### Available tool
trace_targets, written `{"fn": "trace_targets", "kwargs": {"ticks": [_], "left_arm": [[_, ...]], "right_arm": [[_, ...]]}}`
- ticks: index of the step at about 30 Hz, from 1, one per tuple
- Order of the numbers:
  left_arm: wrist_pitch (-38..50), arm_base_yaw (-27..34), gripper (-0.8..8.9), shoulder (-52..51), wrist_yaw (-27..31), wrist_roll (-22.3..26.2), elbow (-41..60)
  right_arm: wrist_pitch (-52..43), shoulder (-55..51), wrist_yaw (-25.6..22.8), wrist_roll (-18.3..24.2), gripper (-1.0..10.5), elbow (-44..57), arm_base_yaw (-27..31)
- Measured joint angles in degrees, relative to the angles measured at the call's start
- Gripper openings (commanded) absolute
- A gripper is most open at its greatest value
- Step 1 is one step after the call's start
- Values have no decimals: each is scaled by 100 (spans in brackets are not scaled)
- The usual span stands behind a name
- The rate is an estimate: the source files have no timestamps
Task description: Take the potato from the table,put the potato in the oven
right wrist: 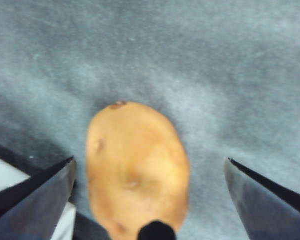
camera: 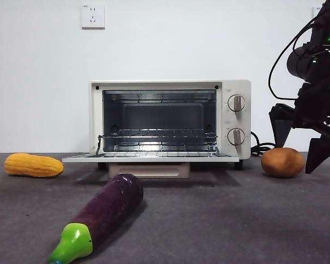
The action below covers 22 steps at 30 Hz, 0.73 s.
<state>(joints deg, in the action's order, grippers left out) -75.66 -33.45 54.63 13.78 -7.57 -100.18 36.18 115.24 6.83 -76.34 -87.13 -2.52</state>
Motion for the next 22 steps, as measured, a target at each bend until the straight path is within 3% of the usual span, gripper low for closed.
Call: {"fn": "trace_targets", "kwargs": {"ticks": [9,14,22], "left_arm": [[0,0,-6,2,260,0,0],[0,0,-6,0,260,0,0],[0,0,-6,0,260,0,0]], "right_arm": [[-96,264,85,-101,392,-9,0],[-116,289,184,-98,122,-9,2],[-11,308,525,-4,119,-22,-7]]}}
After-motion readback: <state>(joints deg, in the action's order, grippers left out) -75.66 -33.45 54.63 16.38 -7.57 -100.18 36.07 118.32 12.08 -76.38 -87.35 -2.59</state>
